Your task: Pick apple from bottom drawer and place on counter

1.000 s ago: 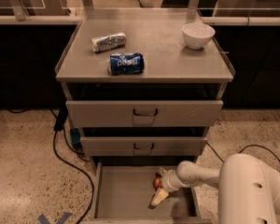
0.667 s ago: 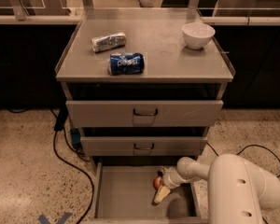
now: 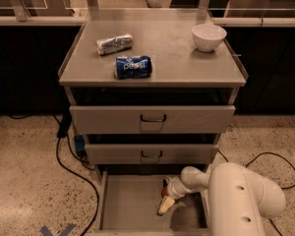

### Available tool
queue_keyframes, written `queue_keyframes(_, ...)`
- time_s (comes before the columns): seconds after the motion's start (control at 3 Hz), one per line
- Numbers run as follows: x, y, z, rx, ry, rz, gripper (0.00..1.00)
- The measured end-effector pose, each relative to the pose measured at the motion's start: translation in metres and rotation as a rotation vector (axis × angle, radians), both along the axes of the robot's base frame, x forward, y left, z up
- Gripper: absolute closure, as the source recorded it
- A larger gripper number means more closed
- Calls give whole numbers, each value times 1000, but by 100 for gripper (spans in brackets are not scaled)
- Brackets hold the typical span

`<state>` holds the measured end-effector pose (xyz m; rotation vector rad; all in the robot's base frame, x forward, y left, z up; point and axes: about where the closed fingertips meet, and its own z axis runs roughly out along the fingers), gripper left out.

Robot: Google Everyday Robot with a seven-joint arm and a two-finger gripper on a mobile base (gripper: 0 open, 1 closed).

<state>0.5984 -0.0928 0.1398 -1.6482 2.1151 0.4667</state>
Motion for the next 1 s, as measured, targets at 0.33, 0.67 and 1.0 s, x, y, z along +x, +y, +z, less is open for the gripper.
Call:
queue_keyframes(0.33,-1,0,-5,-62,2,12,0)
queue_keyframes(0.67,4,0,-10,-118,-4,21,0)
queue_keyframes(1.0,2,-19,-16,-115,12,-13,0)
